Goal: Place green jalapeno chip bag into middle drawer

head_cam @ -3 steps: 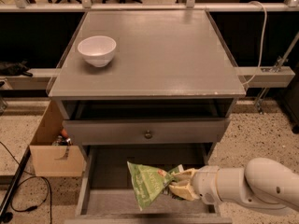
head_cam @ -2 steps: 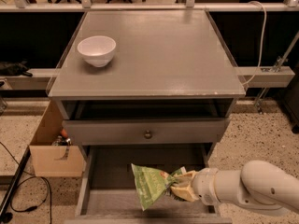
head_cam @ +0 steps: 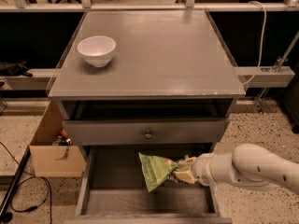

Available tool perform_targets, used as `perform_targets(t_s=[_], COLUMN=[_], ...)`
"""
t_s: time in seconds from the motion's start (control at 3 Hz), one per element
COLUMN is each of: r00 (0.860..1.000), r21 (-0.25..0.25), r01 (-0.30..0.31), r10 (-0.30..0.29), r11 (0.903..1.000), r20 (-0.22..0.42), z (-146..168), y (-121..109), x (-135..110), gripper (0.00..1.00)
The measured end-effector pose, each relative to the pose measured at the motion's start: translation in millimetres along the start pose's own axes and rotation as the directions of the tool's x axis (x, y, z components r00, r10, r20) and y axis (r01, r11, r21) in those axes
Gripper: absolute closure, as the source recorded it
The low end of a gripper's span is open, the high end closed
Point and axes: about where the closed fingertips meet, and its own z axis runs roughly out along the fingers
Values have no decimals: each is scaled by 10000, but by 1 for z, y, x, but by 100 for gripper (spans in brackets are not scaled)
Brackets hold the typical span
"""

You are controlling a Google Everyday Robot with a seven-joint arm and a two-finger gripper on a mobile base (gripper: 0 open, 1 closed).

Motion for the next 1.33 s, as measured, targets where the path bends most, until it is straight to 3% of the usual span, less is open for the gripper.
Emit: perform_targets(t_s=[0.33, 1.33], r00=[10000, 9959], r21=[0, -453], r01=[0, -702], r10=[0, 674], r11=[10000, 9965], r20=[0, -605], z=[0, 81], y=[0, -17], x=[0, 41], gripper=[100, 100])
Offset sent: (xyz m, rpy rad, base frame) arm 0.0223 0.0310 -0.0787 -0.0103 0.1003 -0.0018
